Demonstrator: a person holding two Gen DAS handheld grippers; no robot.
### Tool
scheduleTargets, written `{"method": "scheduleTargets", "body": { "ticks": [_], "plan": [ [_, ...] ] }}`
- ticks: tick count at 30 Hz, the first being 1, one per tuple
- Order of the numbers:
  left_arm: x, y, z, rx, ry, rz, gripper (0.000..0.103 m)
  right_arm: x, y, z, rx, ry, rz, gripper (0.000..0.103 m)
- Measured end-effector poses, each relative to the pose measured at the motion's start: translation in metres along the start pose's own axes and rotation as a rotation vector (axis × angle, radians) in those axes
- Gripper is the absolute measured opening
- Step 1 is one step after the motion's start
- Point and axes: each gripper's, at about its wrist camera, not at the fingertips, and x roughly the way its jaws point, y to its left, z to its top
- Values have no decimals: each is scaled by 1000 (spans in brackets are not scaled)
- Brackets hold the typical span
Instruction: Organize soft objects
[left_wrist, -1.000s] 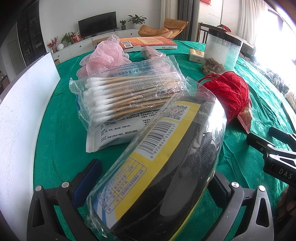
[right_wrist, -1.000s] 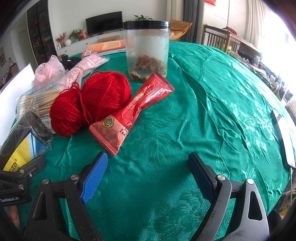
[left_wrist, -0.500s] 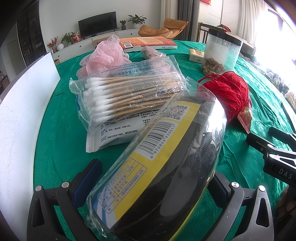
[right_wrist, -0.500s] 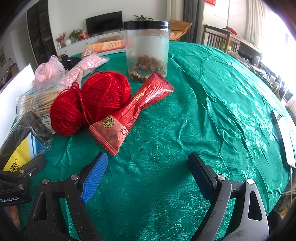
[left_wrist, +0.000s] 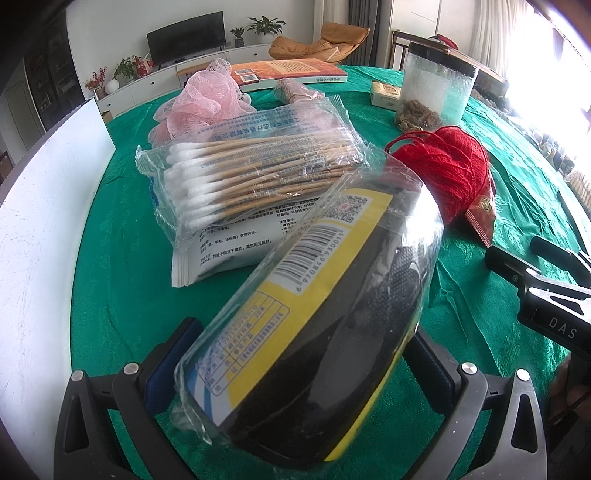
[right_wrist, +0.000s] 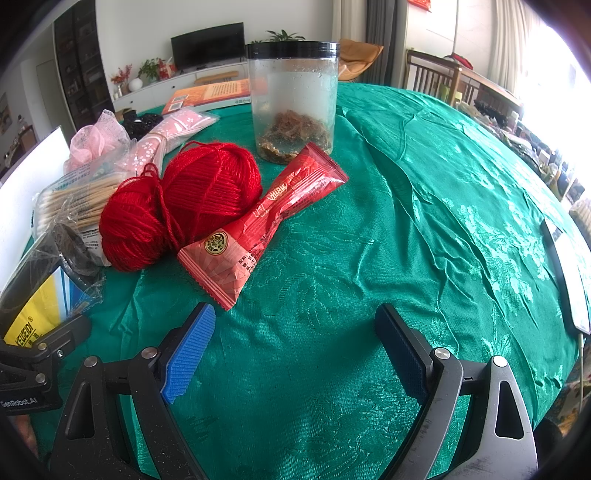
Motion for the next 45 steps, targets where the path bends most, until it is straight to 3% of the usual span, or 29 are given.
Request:
{"method": "scheduleTargets", "body": {
  "ticks": [2, 7, 11, 14, 17, 20, 25, 28, 30, 33, 34, 35, 36, 38, 41, 45],
  "plan": [
    [-9, -1, -5, 20, 21, -18, 103, 0, 0, 0, 0, 0, 0, 90],
    [-49, 5, -2, 25, -11, -73, 103, 0, 0, 0, 0, 0, 0, 91],
    [-85, 28, 43, -47, -91, -157, 103, 0, 0, 0, 0, 0, 0, 91],
    [-93, 48, 96, -69, -127, -154, 103, -2, -4, 2, 18, 0, 26, 91],
    [-73, 68, 140, -53, -113, -76, 103, -19, -38, 4, 206, -70, 249, 89],
    [-41, 85, 167, -72, -59, -41, 103, -28, -79, 5, 400, -141, 369, 90],
    [-2, 102, 186, -155, -17, -23, 103, 9, -94, 44, 420, -23, 460, 88],
    [14, 103, 192, -186, -1, -38, 103, 35, -83, 61, 396, 69, 516, 75],
    [24, 101, 195, -184, 12, -22, 103, 48, -74, 68, 391, 108, 541, 58],
    [36, 107, 196, -215, 27, 12, 103, 62, -72, 76, 462, 134, 596, 52],
    [39, 112, 196, -242, 30, 14, 103, 65, -73, 78, 480, 141, 611, 44],
    [41, 117, 196, -273, 33, 9, 103, 67, -75, 78, 500, 144, 621, 24],
    [44, 123, 196, -301, 37, -5, 103, 67, -78, 77, 515, 144, 613, 20],
    [51, 129, 195, -329, 54, -37, 103, 64, -89, 72, 545, 132, 627, 16],
    [64, 122, 193, -287, 99, -63, 103, 55, -111, 73, 592, 95, 653, 16],
    [68, 107, 191, -211, 101, -27, 98, 45, -135, 94, 565, 34, 597, 16]
  ]
}}
